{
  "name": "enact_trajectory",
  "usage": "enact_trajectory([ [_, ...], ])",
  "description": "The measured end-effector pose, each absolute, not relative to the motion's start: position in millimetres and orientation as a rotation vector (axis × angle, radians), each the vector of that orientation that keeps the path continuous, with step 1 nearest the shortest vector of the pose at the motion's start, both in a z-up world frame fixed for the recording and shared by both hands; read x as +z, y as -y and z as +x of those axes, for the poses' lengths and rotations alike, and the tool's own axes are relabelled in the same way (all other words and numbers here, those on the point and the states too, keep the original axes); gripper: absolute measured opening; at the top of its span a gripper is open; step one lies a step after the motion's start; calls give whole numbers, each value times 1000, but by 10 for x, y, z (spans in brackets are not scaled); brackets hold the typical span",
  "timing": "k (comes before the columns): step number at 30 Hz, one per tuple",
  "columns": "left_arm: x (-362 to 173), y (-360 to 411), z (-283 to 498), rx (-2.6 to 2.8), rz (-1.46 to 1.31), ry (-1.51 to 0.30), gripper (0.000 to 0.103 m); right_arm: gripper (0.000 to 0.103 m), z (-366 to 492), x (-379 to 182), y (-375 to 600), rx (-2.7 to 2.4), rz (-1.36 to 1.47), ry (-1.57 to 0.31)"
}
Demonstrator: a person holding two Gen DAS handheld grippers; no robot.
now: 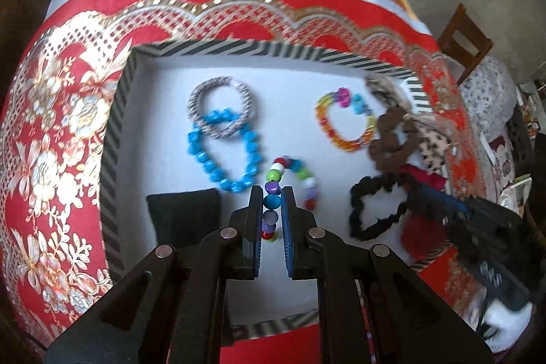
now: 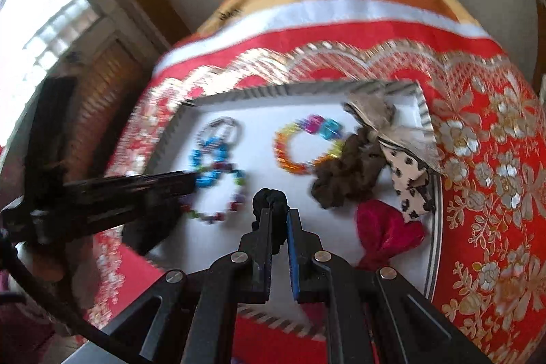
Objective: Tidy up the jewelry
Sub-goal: 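Open the left tool to release the bead bracelet while the right releases the scrunchie, then withdraw both tools from the box toward the purple bead bracelet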
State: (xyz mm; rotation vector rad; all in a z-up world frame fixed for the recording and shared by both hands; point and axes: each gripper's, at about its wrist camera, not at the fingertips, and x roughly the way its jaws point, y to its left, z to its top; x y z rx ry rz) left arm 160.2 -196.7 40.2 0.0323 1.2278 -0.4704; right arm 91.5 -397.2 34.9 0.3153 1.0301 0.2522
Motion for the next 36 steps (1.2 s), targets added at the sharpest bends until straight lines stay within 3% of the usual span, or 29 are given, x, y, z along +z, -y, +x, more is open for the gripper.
enact_trajectory([
  [6, 330, 1893, 1585, -433, 47, -1224, 9, 7, 1040, 24, 4065, 196, 329, -1114],
  [9, 327, 1904, 1575, -447, 54, -1216, 15, 7, 1052, -13, 4067, 181, 325, -1118],
  [12, 330, 1913, 1570, -464, 31, -1204, 38, 11, 1054, -20, 4078, 174, 329, -1118],
  [13, 339, 1911, 1564, -469, 20, -1199, 43, 23, 1045, -18, 4084, 170, 330, -1116],
  [14, 352, 1909, 1556, -473, 13, -1193, 44, 38, 1034, -16, 4092, 169, 333, -1115],
  [36, 772, 1692, 1091, -340, 109, -1056, 44, 38, 456, 544, 3985, 187, 298, -1025],
])
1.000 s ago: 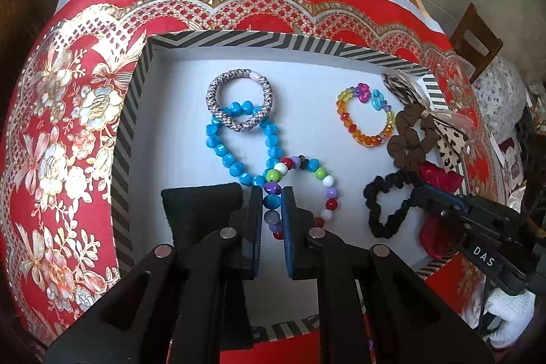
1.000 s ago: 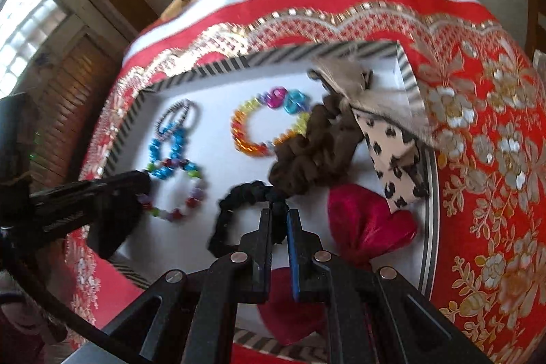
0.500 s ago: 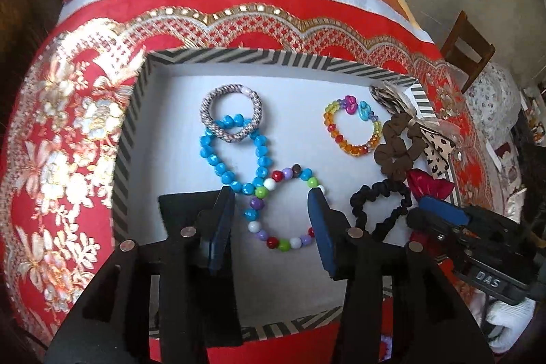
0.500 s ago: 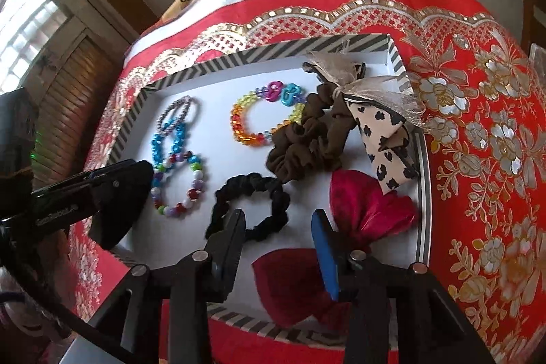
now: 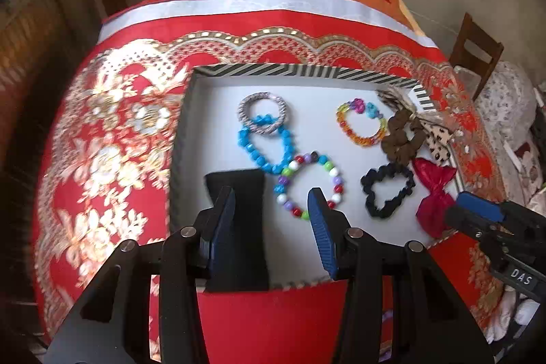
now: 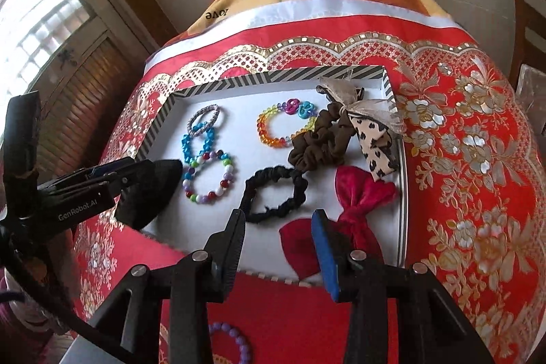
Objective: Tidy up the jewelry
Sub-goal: 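Withdraw both tools from the box toward the purple bead bracelet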
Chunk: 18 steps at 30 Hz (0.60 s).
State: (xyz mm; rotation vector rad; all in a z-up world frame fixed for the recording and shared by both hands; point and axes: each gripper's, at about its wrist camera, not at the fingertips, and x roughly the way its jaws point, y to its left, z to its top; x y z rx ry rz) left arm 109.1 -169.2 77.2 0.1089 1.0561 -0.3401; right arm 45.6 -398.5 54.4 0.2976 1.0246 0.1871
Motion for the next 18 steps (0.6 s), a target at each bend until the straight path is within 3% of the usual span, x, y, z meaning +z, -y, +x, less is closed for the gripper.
enact_trajectory([
  [18, 811, 1387, 369, -282, 114, -1044, 44, 44, -257, 602, 3843, 160, 221, -1033],
])
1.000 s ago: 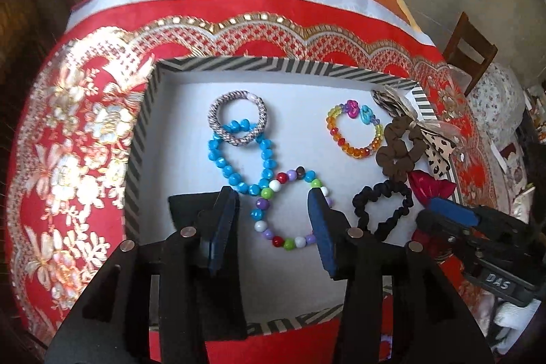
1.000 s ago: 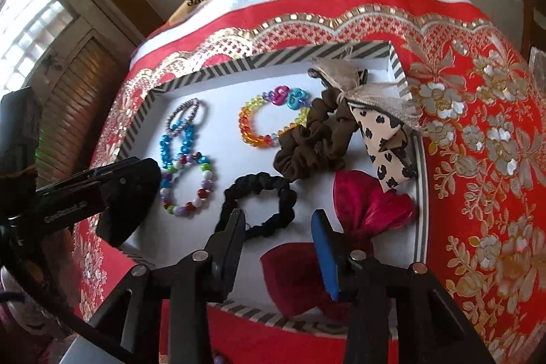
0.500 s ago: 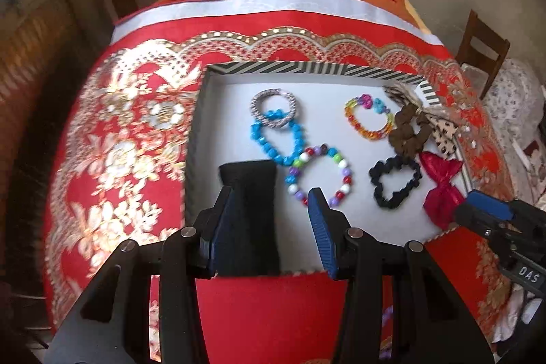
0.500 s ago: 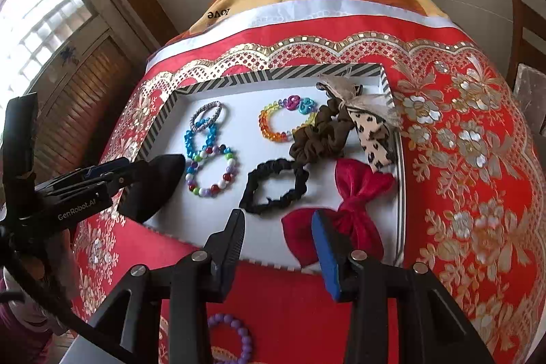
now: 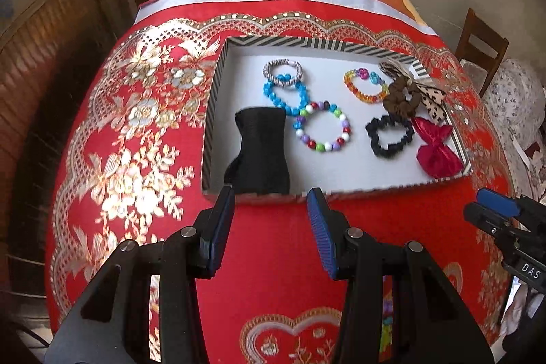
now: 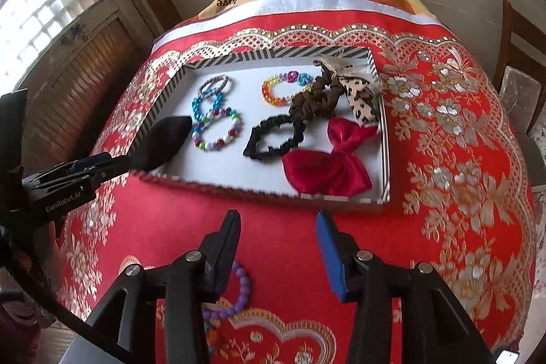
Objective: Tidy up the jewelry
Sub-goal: 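Withdraw both tools from the box toward the purple bead bracelet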
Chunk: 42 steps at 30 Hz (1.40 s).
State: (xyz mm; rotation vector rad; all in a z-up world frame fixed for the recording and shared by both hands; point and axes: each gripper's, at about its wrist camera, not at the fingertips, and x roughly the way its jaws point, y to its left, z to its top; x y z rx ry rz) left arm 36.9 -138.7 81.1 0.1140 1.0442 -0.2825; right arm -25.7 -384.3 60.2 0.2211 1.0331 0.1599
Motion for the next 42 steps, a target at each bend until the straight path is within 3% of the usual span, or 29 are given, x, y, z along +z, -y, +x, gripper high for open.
enact_trajectory([
  [42, 609, 1312, -342, -396, 127, -1133, 44, 51, -980, 419, 3759, 143, 226, -1086],
])
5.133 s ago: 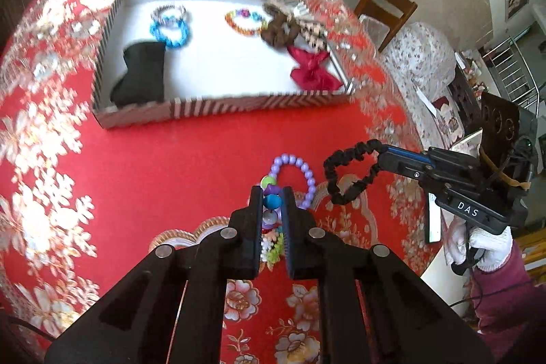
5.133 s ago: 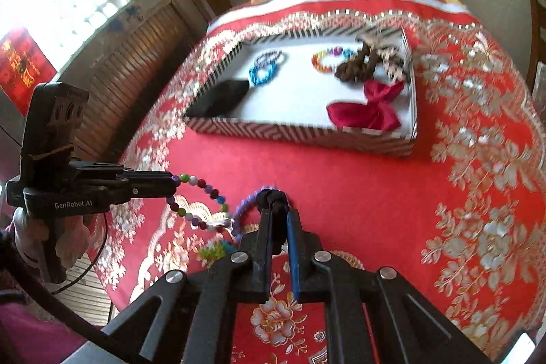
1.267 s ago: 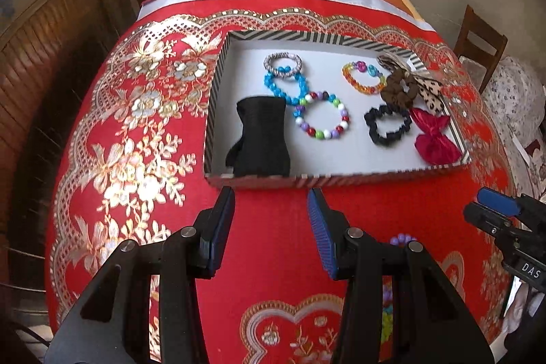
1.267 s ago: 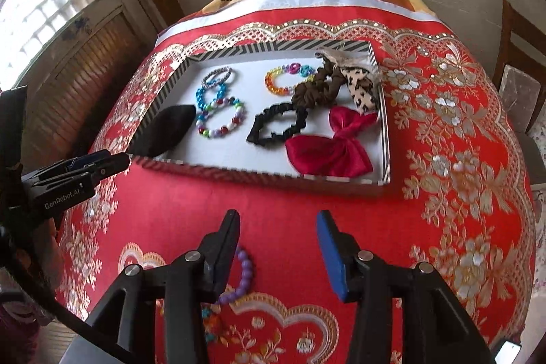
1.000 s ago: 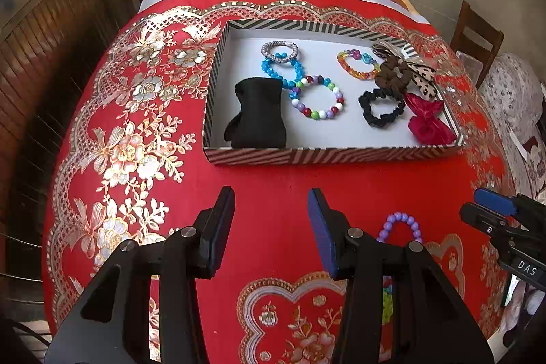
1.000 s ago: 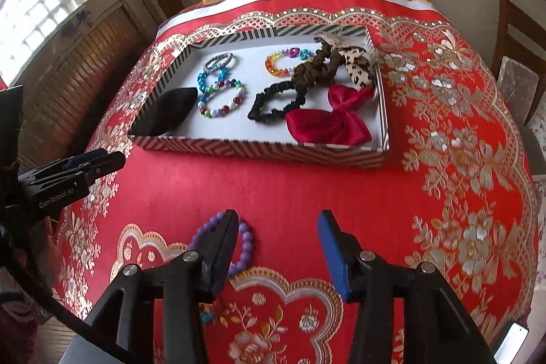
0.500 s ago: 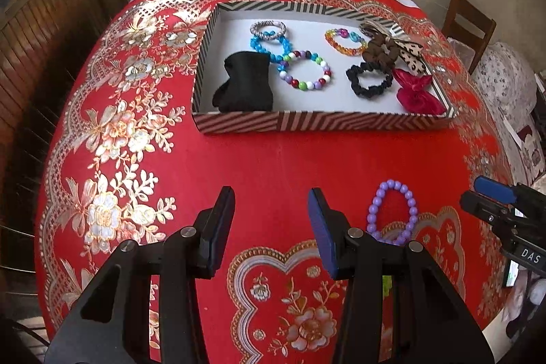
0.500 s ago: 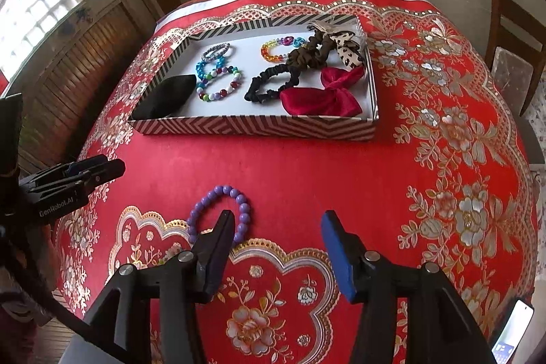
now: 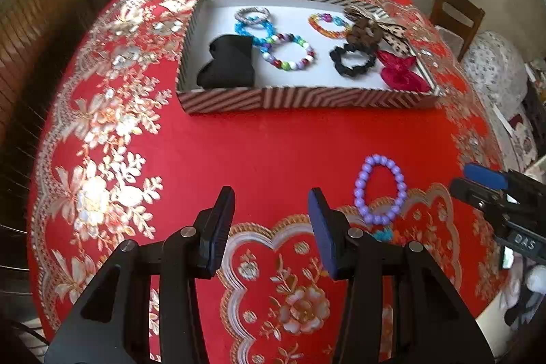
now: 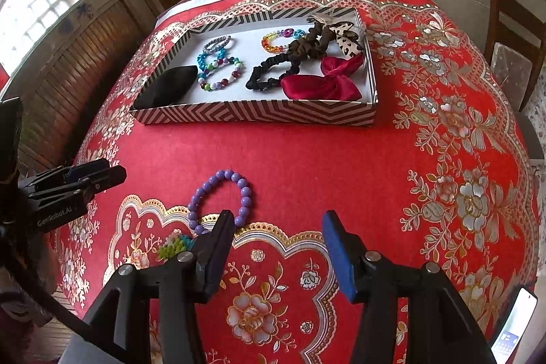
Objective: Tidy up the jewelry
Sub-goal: 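Withdraw both tools from the box toward the purple bead bracelet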
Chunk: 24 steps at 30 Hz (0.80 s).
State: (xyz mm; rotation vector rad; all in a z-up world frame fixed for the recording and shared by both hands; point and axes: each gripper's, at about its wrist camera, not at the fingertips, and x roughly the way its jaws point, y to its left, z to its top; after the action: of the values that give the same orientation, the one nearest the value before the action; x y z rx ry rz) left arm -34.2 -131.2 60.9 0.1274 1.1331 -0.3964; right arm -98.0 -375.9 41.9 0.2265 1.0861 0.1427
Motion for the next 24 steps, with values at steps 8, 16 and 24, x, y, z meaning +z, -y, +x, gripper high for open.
enact_trajectory([
  [8, 456, 1388, -496, -526, 106, -1232, 44, 51, -1001, 358, 3717, 158, 222, -1104],
  [16, 320, 1483, -598, -591, 76, -1305, 44, 51, -979, 331, 3721, 166, 219, -1114],
  [24, 239, 1581, -653, -630, 74, -1341, 44, 51, -930, 290, 3688, 178, 210, -1130],
])
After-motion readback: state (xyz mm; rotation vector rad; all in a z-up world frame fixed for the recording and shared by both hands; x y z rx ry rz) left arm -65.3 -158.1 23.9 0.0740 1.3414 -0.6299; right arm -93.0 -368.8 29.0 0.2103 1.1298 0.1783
